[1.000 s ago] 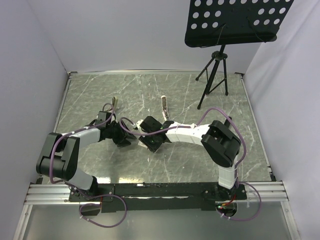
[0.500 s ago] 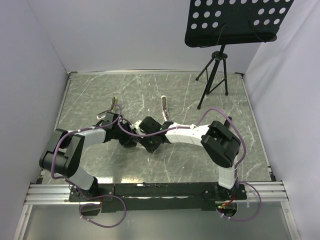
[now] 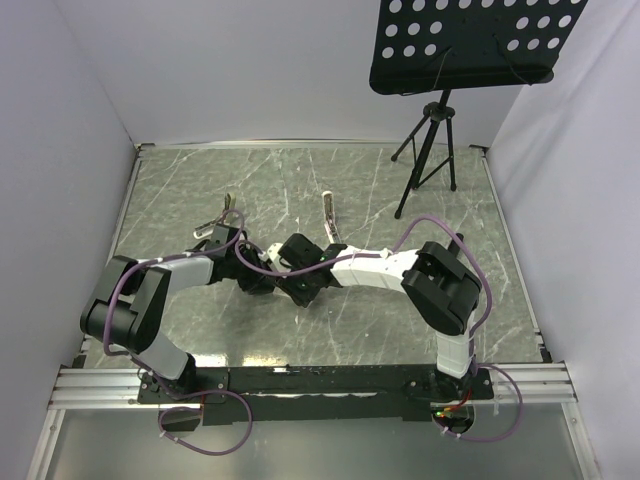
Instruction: Unload the staples from the stapler
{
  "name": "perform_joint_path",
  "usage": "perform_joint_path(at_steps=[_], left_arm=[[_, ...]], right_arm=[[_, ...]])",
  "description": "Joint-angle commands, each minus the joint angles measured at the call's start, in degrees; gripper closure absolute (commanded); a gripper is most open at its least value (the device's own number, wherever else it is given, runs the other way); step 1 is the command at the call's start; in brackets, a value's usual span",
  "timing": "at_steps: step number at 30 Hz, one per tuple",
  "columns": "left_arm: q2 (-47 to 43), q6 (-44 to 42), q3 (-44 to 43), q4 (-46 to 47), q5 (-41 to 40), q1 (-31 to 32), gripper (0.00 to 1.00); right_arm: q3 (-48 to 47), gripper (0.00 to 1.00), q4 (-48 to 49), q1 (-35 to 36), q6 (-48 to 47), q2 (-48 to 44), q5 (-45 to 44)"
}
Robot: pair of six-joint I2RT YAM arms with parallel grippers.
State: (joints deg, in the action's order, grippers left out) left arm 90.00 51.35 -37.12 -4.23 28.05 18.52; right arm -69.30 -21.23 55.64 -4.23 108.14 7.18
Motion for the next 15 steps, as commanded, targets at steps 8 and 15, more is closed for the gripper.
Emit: perform_joint_path(at_steps=[8, 15], left_arm=[[0.8, -5.1, -4.1, -5.8, -6.4, 0.5, 0.64], [1.8, -5.6, -3.0, -3.2, -3.5, 0.5, 0.73]], right_arm=[[2.4, 0.58, 3.7, 0.0, -5.3, -2.1, 1.9], [3.3, 0.59, 4.6, 0.0, -5.9, -2.4, 3.2]])
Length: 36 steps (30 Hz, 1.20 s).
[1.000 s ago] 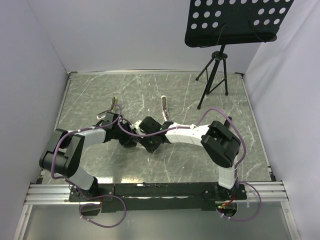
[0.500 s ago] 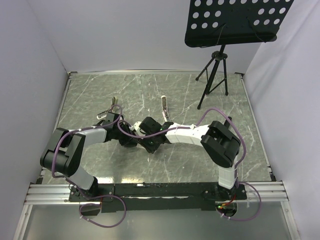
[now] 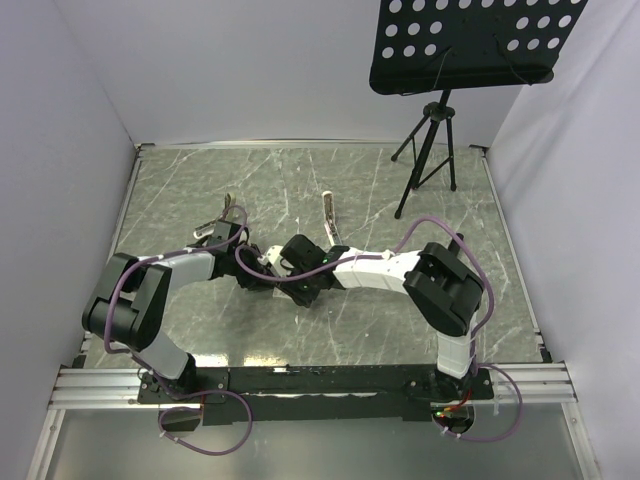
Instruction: Unload the staples from the stapler
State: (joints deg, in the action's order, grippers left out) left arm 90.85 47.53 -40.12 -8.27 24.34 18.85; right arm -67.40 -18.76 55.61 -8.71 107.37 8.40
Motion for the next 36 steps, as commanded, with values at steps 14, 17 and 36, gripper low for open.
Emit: perform_joint_path(at_steps=[14, 17, 36], left_arm=[[1.1, -1.5, 1.0, 4.2, 5.9, 0.5, 0.77], [1.1, -2.0, 0.5, 3.7, 5.5, 0.6, 0.78], [1.6, -2.5, 0.9, 2.7, 3.2, 0.9, 0.78]], right_arm=[[1.2, 0.59, 2.2, -0.4, -4.6, -1.5, 6.2], [1.5, 0.59, 2.4, -0.3, -5.2, -1.6, 6.9], [4.5, 0.57, 6.0, -0.7, -6.1, -2.6, 4.3]])
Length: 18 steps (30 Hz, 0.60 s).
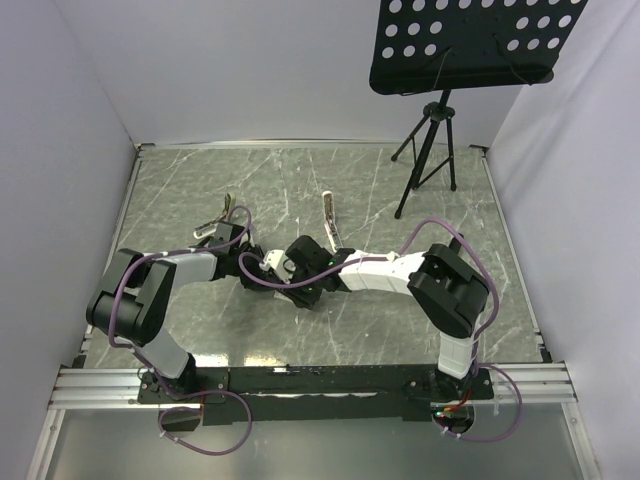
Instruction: Unload the staples from the stapler
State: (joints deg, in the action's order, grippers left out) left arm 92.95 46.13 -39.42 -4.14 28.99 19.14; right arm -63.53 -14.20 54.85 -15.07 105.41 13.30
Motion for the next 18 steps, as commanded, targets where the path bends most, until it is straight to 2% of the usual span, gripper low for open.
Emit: perform_joint_path(at_steps=[1, 2, 8, 12, 16, 18], left_arm=[[-0.9, -1.0, 0.6, -1.8, -2.4, 0.6, 0.78], [-1.7, -1.0, 0.7, -2.6, -3.1, 0.6, 0.78], [-3.1, -1.2, 0.0, -5.5, -6.2, 0.6, 0.76], [-4.1, -1.6, -0.4, -7.2, -7.2, 0.6, 0.71], [-6.1, -1.7, -0.7, -9.2, -9.1, 0.6, 0.62], [-7.5, -1.7, -0.7, -9.6, -9.5, 0.6, 0.60]], right_arm=[[1.2, 0.55, 1.6, -0.1, 1.2, -1.9, -1.1], [1.4, 0.50, 1.5, -0.3, 1.5, -2.7, -1.9], [1.1, 0.34, -1.1, -0.3, 3.7, -8.8, -3.9], [2.1, 0.29, -2.7, -0.4, 5.3, -12.2, -4.9], [5.1, 0.29, -2.8, -0.9, 10.1, -14.6, -7.6], [6.6, 0.29, -2.2, -1.0, 13.8, -15.6, -9.2]])
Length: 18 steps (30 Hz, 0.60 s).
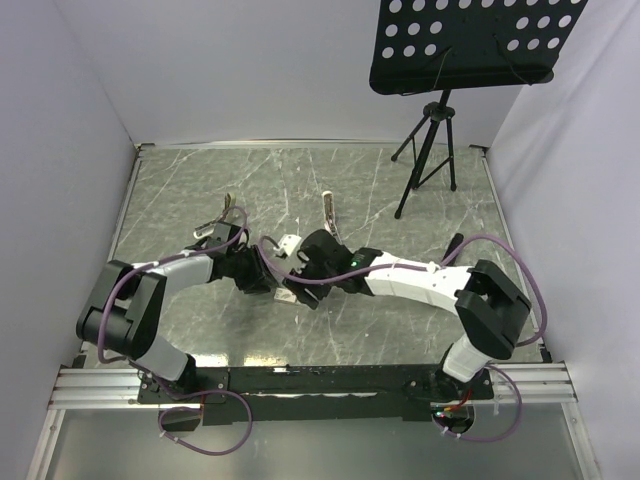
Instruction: Unload the staples from the stapler
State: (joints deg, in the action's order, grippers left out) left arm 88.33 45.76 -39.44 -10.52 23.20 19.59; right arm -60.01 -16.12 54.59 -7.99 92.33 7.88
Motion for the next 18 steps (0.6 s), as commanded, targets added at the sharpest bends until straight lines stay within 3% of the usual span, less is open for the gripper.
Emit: perform_joint_path(at_steps=[1, 6, 18], left_arm=[[-3.5, -1.3, -0.8, -3.8, -3.8, 0.2, 0.59], [-5.6, -0.8, 0.3, -1.7, -1.2, 0.2, 0.59], [-2.1, -0.4, 2.1, 1.4, 1.9, 1.6, 0.67]], right_arm=[[4.7, 0.29, 0.6, -0.6, 7.8, -2.9, -5.7], [8.9, 0.30, 3.2, -0.6, 17.0, -4.4, -10.0], [11.8, 0.30, 8.1, -0.4, 20.8, 0.3, -15.1]])
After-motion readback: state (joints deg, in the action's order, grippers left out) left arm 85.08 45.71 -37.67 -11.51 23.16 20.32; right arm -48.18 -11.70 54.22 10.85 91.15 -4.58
